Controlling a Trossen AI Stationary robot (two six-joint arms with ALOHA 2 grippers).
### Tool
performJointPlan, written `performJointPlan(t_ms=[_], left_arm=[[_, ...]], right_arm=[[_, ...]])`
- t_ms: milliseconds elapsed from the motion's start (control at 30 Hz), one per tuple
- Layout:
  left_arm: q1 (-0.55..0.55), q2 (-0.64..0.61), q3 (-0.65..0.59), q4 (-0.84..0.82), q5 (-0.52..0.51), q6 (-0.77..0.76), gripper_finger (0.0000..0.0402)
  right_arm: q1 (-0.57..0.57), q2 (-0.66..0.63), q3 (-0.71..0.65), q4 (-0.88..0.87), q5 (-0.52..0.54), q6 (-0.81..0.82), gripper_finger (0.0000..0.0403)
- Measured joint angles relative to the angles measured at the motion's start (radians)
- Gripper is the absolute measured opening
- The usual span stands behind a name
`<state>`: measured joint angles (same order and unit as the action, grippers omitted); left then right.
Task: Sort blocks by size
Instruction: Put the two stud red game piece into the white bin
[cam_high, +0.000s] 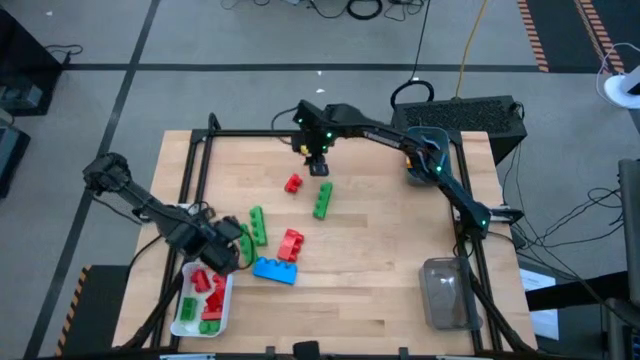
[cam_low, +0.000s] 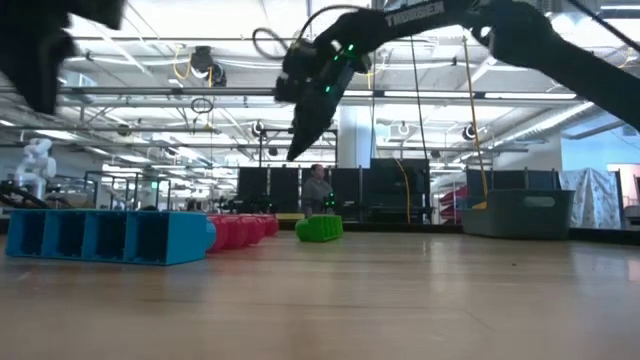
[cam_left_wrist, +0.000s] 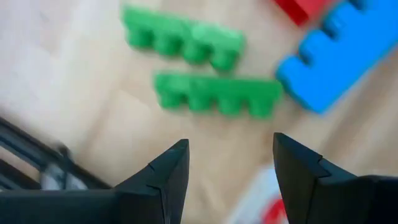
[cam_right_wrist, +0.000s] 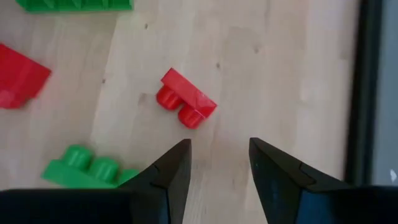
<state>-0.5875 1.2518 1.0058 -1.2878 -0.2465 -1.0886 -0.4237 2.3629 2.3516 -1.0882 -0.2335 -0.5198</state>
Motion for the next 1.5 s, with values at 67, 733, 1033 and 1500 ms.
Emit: performJointPlan(t_ms=[67, 733, 1033, 1500], left_arm=[[0.046, 0.000, 0.000, 0.010, -0.056, 0.059, 0.0181], [0.499, 0.001, 0.000, 0.477, -0.185, 0.739, 0.0181], [0.669, 0.076, 0.000, 0.633, -0.078, 0.868, 0.0181], [0.859, 0.343, 0.000, 0.855, 0.040, 0.945, 0.0181]], right_arm=[[-0.007, -0.033, 0.000, -0.035, 0.008, 0.019, 0.0148], [0.010, -0.551, -0.706, 0.164, 0.207, 0.227, 0.0105], [0.102, -0.838, -1.146, 0.443, 0.208, 0.425, 0.0104], [0.306, -0.944, -1.393, 0.568, 0.295, 0.691, 0.0104]])
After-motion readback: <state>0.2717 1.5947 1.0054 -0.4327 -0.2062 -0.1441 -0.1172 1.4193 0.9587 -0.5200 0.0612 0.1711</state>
